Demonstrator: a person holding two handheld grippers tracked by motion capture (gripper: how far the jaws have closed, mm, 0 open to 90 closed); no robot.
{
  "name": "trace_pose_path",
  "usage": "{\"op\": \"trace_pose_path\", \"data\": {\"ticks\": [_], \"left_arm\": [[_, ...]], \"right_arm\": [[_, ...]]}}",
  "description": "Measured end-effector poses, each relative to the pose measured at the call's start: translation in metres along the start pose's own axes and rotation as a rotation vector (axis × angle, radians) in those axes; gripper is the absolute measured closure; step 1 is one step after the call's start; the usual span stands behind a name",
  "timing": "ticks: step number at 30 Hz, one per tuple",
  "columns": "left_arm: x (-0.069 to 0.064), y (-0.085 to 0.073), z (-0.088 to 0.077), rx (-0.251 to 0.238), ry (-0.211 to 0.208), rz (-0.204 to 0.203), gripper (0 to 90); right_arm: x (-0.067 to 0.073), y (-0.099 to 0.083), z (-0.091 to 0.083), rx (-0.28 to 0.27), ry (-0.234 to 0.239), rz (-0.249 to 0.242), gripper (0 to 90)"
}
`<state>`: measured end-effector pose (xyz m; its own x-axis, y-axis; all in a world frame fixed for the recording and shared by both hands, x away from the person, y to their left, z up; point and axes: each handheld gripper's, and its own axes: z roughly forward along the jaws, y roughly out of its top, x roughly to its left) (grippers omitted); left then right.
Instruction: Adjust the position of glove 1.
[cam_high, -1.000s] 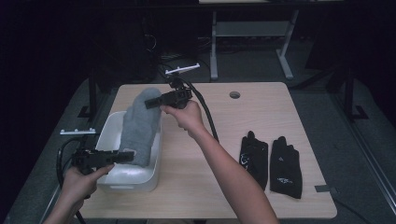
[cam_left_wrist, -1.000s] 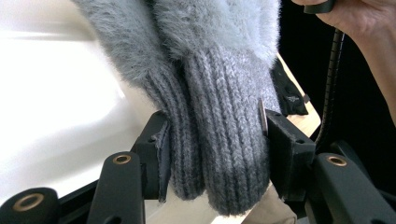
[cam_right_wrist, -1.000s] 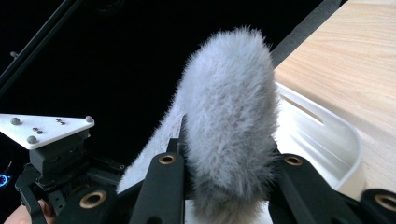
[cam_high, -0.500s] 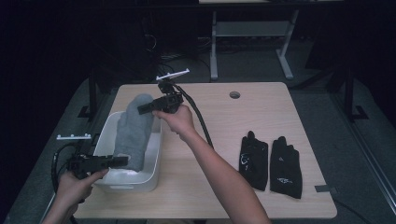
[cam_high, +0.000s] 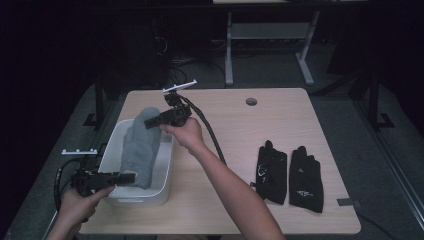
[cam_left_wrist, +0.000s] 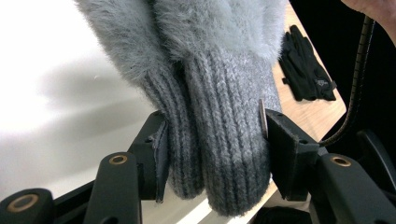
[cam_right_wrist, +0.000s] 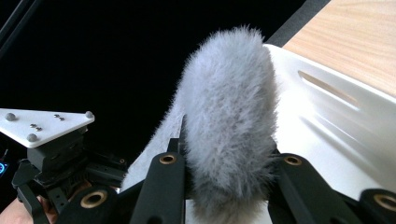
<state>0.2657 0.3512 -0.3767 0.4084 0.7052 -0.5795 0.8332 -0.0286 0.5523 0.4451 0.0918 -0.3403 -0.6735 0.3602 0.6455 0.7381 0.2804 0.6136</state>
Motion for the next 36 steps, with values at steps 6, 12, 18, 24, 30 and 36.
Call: {"op": "trace_pose_path", "data": {"ticks": [6, 12, 18, 24, 30, 36], "left_arm": [[0.003, -0.005, 0.004, 0.018, 0.019, 0.000, 45.5], [0.007, -0.009, 0.005, 0.037, 0.040, -0.006, 45.2], [0.008, -0.012, 0.008, 0.049, 0.060, -0.011, 44.6], [0.007, -0.011, 0.008, 0.075, 0.085, -0.001, 43.6], [0.006, -0.013, 0.008, 0.091, 0.089, -0.007, 41.9], [0.005, -0.015, 0.008, 0.098, 0.102, -0.014, 36.1]], "right_arm": [[-0.007, -0.006, 0.008, 0.013, -0.002, 0.018, 73.1], [-0.011, -0.011, 0.016, 0.028, -0.002, 0.026, 73.1], [-0.013, -0.015, 0.021, 0.039, -0.001, 0.030, 73.0], [-0.016, -0.019, 0.024, 0.038, 0.004, 0.036, 73.0], [-0.016, -0.020, 0.029, 0.048, 0.009, 0.037, 73.0], [-0.015, -0.020, 0.032, 0.056, 0.022, 0.030, 73.1]]}}
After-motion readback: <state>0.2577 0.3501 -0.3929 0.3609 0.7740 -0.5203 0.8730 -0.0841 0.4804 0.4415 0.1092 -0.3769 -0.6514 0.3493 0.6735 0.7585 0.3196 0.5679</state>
